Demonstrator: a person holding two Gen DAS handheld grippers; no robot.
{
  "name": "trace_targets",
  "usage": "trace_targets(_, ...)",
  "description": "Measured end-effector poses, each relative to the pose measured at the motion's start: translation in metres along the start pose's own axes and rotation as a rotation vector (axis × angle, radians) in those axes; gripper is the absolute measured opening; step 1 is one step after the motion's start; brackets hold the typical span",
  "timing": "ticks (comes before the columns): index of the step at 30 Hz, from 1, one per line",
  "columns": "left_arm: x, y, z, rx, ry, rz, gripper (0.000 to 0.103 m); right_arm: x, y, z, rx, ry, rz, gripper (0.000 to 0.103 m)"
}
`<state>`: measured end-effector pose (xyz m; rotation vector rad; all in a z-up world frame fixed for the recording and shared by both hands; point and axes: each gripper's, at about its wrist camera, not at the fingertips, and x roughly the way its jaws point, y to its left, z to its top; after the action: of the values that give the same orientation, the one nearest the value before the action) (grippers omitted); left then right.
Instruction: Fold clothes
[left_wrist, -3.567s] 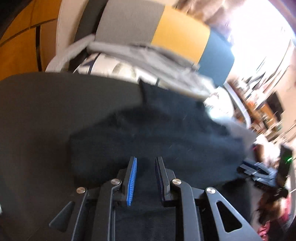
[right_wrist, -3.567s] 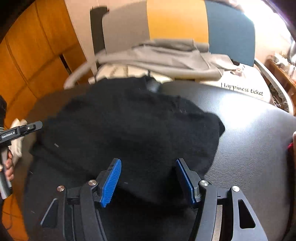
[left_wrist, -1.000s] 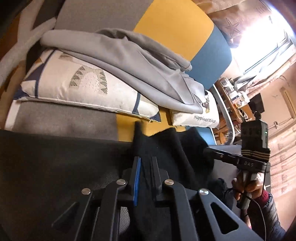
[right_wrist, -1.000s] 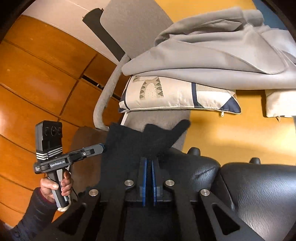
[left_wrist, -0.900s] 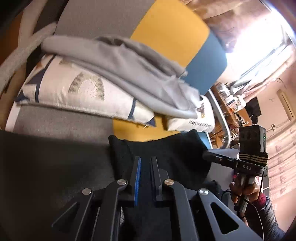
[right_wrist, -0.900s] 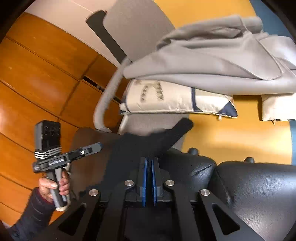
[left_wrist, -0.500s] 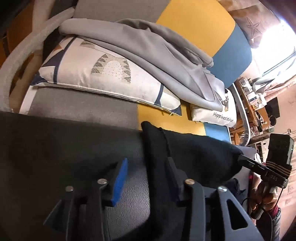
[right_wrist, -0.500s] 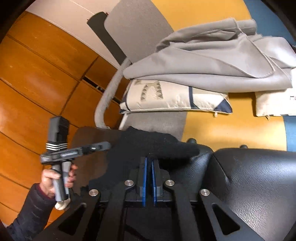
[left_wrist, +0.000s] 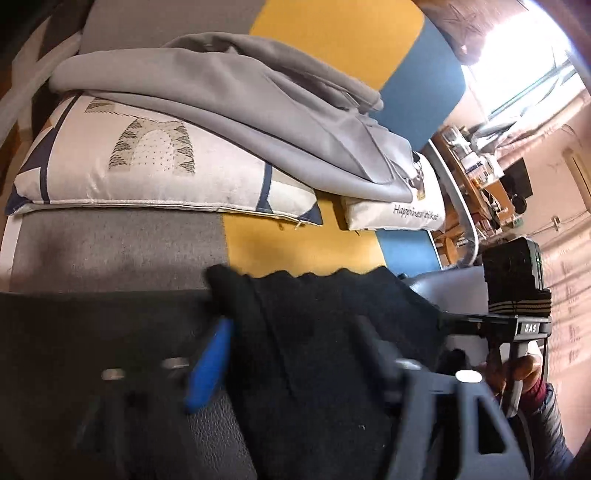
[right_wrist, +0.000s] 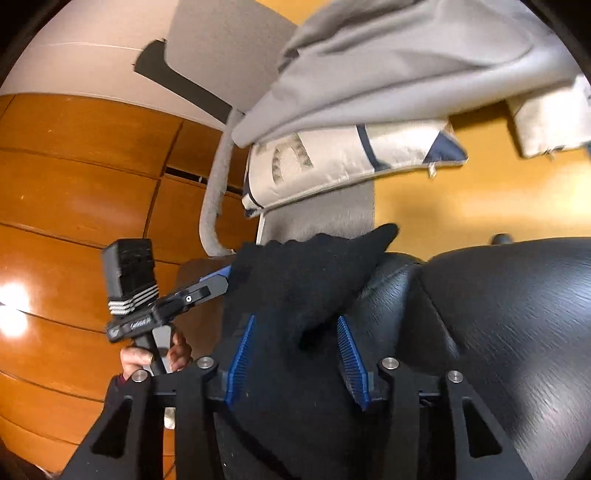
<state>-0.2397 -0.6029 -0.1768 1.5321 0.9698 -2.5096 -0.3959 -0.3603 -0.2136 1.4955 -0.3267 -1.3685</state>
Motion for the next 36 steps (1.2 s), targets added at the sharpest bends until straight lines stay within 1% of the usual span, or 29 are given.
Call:
trace_targets(1,0.001,0.002,0.0,-0.012,0.001,0.004,0.009,0.005,-0.001,0.004,0.01,-0.002,0.005,0.047)
trace_targets(3,0.003,0.006,-0.001,-0.038,-0.004,-0.008,0.008,0.014,0.0,0.014,0.019,-0.022,-0.016,0.046)
trace_targets(4,0.002,0.005,-0.002,-0.029,-0.014,-0.007,0.008,0.016,0.005,0.016,-0.013,-0.029,-0.054,0.045)
trace_targets(5,0.001,0.003,-0.004,-0.021,-0.019,0.003,0.008,0.019,0.012,0.017,-0.053,-0.033,-0.097,0.039)
trace_targets(6,-0.001,0.001,-0.006,-0.014,-0.024,0.011,0.008,0.024,0.02,0.017,-0.107,-0.028,-0.15,0.024)
trace_targets(7,-0.004,-0.002,-0.009,-0.008,-0.032,0.009,0.008,0.025,0.024,0.016,-0.14,-0.019,-0.179,0.013)
trace_targets(8,-0.008,-0.004,-0.012,-0.004,-0.045,-0.002,0.007,0.025,0.029,0.014,-0.176,-0.013,-0.205,0.005)
trace_targets(9,-0.013,-0.006,-0.016,0.001,-0.06,-0.013,0.007,0.023,0.038,0.008,-0.222,-0.021,-0.221,0.005)
trace_targets(11,-0.028,-0.013,-0.026,0.01,-0.099,-0.04,0.007,0.011,0.052,-0.003,-0.281,-0.05,-0.222,0.005)
trace_targets(13,-0.05,-0.022,-0.04,0.024,-0.154,-0.096,0.007,-0.003,0.063,-0.014,-0.31,-0.079,-0.201,0.005)
trace_targets(15,-0.069,-0.033,-0.055,0.055,-0.205,-0.119,0.007,-0.02,0.078,-0.03,-0.353,-0.1,-0.174,0.005)
trace_targets(19,-0.104,-0.051,-0.088,0.091,-0.294,-0.159,0.007,-0.043,0.1,-0.068,-0.41,-0.098,-0.157,0.005)
trace_targets(20,-0.11,-0.052,-0.095,0.09,-0.306,-0.169,0.007,-0.048,0.103,-0.078,-0.419,-0.096,-0.158,0.005)
trace_targets(24,-0.13,-0.062,-0.136,0.105,-0.347,-0.169,0.008,-0.058,0.108,-0.12,-0.431,-0.085,-0.142,0.005)
trace_targets(27,-0.131,-0.066,-0.166,0.117,-0.344,-0.178,0.008,-0.063,0.107,-0.153,-0.433,-0.07,-0.129,0.005)
trace_targets(30,-0.121,-0.068,-0.195,0.14,-0.312,-0.128,0.009,-0.065,0.099,-0.181,-0.413,-0.058,-0.1,0.008)
trace_targets(32,-0.111,-0.066,-0.212,0.148,-0.293,-0.098,0.009,-0.068,0.088,-0.194,-0.365,-0.066,-0.083,0.008)
trace_targets(34,-0.102,-0.062,-0.227,0.144,-0.273,-0.089,0.009,-0.072,0.077,-0.206,-0.313,-0.08,-0.073,0.01)
trace_targets(35,-0.099,-0.06,-0.233,0.146,-0.266,-0.089,0.009,-0.075,0.071,-0.212,-0.287,-0.09,-0.064,0.018)
trace_targets(36,-0.097,-0.059,-0.24,0.143,-0.266,-0.083,0.011,-0.079,0.065,-0.217,-0.261,-0.101,-0.055,0.032)
